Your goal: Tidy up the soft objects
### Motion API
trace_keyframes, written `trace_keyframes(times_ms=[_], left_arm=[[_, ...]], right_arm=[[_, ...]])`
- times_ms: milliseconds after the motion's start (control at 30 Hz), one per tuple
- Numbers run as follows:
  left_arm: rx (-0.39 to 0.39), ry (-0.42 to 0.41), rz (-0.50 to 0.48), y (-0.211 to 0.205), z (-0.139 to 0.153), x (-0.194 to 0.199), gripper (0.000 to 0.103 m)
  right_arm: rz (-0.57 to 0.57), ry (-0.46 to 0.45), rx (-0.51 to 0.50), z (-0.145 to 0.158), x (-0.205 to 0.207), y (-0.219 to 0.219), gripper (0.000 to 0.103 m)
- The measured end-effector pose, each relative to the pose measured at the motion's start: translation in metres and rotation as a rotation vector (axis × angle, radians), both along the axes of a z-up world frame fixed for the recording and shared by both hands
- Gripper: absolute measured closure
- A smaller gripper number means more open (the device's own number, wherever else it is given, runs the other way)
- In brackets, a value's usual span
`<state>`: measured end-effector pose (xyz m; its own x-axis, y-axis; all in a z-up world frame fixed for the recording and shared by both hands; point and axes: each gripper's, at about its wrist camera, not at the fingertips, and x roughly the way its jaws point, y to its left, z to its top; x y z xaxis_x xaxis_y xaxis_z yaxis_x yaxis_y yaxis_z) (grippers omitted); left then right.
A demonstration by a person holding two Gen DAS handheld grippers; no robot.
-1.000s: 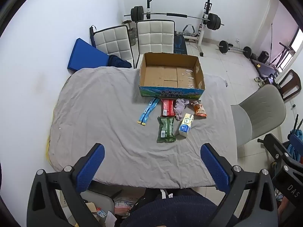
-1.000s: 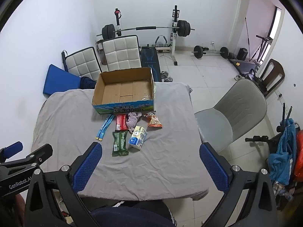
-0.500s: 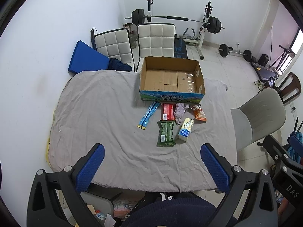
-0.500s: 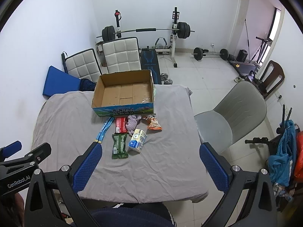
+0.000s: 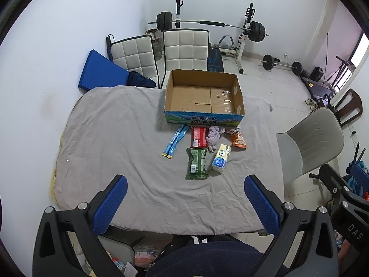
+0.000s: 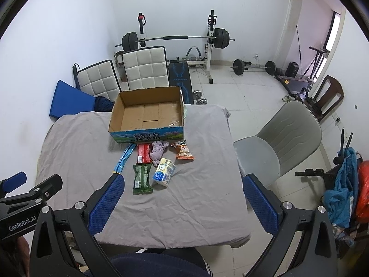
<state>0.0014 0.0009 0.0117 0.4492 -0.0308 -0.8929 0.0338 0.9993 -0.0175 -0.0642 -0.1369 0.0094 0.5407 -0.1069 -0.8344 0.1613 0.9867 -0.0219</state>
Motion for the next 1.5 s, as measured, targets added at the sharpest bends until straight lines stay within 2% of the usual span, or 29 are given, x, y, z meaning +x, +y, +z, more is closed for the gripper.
trace_keyframes(times_ms=[433,1500], left_arm=[[-0.026,-0.006,0.008,0.004,-0.001,-0.006,0.000],[-0.035,-0.036,0.004,0.015,0.007,-0.003,0.000]], right_arm=[[0.004,-0.010,-0.012,0.005,0.001,0.003,0.000],[0.000,-0.016,0.003,0.012,-0.002,0.007,0.000]])
